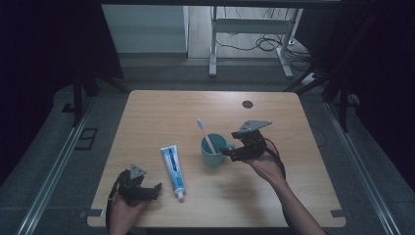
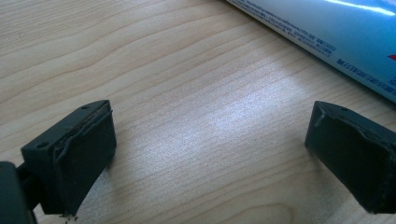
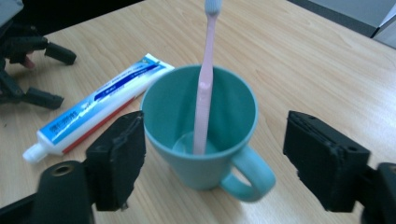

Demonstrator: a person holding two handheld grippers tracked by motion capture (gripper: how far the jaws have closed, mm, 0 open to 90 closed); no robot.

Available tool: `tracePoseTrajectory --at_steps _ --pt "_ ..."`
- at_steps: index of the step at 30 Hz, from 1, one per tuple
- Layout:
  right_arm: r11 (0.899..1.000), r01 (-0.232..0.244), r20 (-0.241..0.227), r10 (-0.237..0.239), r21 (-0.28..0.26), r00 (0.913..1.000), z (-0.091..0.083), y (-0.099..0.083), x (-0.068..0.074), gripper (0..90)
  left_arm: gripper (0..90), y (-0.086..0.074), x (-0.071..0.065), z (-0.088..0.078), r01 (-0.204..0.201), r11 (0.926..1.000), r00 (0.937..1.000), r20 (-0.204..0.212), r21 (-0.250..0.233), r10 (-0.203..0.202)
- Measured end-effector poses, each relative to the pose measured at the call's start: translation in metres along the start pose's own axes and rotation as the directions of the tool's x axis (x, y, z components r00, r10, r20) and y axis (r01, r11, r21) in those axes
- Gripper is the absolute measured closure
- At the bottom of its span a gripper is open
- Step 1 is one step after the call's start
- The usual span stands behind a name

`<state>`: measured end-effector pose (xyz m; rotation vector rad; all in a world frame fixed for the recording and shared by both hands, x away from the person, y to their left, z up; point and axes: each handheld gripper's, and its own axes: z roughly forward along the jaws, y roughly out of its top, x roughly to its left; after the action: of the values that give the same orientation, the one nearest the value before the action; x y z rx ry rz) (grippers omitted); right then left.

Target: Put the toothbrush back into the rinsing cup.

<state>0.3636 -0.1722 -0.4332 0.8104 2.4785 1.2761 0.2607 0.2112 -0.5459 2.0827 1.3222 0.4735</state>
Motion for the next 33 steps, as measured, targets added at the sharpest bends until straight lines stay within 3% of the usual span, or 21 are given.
tracePoseTrajectory --at_steps 25,33 --pt "0.998 -0.005 0.077 0.0 0.062 0.997 -0.026 -0.05 -0.01 0.2 2.0 0.0 0.0 0.0 0.002 1.0 1.0 0.0 0.001 -0.002" --pt "0.997 -0.028 0.109 0.02 0.07 0.9938 -0.035 -0.07 -0.016 0.0 2.0 0.0 0.0 0.0 0.004 1.0 1.0 0.0 0.001 -0.004"
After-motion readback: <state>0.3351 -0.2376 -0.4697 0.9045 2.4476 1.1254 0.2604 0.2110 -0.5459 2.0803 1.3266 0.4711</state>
